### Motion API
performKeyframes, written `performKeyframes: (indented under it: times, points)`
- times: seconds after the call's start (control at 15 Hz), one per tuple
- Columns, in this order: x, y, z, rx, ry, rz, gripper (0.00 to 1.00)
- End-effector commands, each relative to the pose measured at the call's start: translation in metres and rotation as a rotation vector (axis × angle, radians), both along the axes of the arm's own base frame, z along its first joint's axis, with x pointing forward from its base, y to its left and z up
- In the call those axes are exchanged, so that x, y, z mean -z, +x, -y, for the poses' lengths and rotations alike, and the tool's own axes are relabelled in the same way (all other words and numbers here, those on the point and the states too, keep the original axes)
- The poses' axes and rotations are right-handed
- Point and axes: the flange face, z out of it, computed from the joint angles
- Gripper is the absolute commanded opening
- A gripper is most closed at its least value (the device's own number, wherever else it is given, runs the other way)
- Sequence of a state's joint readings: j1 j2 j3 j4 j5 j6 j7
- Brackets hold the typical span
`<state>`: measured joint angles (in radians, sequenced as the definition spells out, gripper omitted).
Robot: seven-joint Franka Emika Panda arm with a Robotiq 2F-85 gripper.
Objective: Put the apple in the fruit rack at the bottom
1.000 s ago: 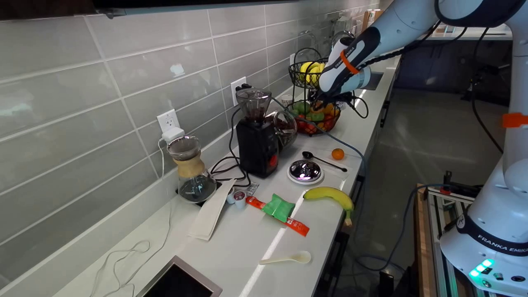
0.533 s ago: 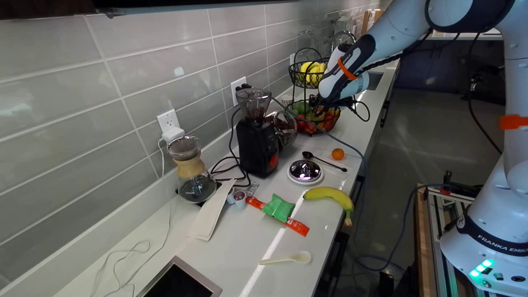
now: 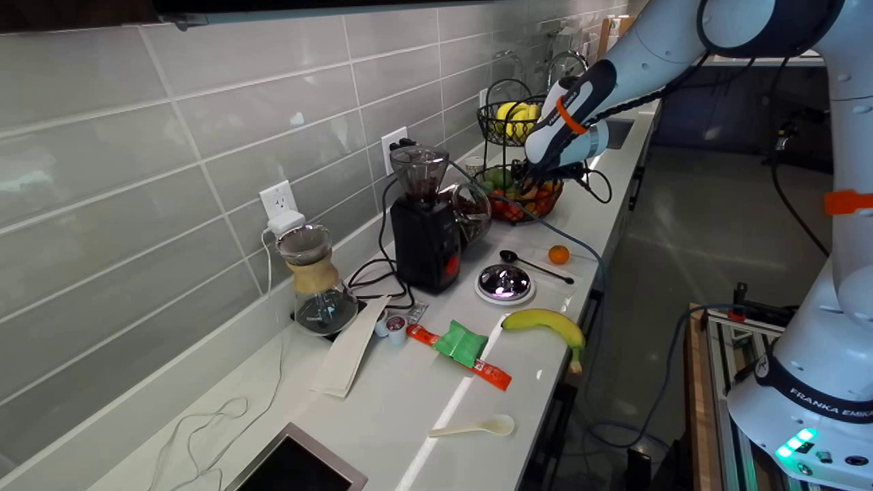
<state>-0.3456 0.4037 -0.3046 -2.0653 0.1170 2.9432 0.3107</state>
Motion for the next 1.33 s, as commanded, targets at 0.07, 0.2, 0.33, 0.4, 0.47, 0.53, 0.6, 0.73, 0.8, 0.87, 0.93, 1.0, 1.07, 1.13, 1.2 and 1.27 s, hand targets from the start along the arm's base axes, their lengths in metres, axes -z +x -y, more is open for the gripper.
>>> performKeyframes:
  times: [0.07, 0.2, 0.33, 0.4, 0.47, 0.53, 0.6, 0.73, 0.8, 0.87, 0.93, 1.0, 1.07, 1.13, 1.2, 1.27]
  points:
    - [0.007, 0.005, 0.012, 0.013, -0.028, 0.041, 0.43]
    - [0.008, 0.006, 0.016, 0.026, -0.030, 0.049, 0.43]
    - [0.012, 0.006, 0.018, 0.030, -0.038, 0.043, 0.43]
    - [0.013, 0.006, 0.018, 0.032, -0.042, 0.041, 0.87]
    - [0.013, 0.006, 0.018, 0.034, -0.038, 0.037, 0.94]
    - [0.012, 0.005, 0.019, 0.035, -0.037, 0.034, 0.98]
    - [0.012, 0.005, 0.021, 0.040, -0.040, 0.031, 1.00]
    - [0.008, 0.003, 0.024, 0.051, -0.053, 0.024, 1.00]
    - [0.005, 0.002, 0.025, 0.057, -0.061, 0.022, 1.00]
    - [0.002, 0.001, 0.026, 0.064, -0.066, 0.021, 1.00]
    - [-0.002, 0.000, 0.026, 0.071, -0.069, 0.020, 1.00]
    - [-0.006, -0.001, 0.026, 0.080, -0.069, 0.014, 1.00]
    - [-0.009, -0.002, 0.025, 0.101, -0.067, -0.005, 0.99]
    - [-0.012, -0.004, 0.025, 0.122, -0.063, -0.030, 1.00]
    - [-0.014, -0.006, 0.026, 0.148, -0.062, -0.062, 1.00]
    - [-0.017, -0.007, 0.025, 0.167, -0.053, -0.093, 1.00]
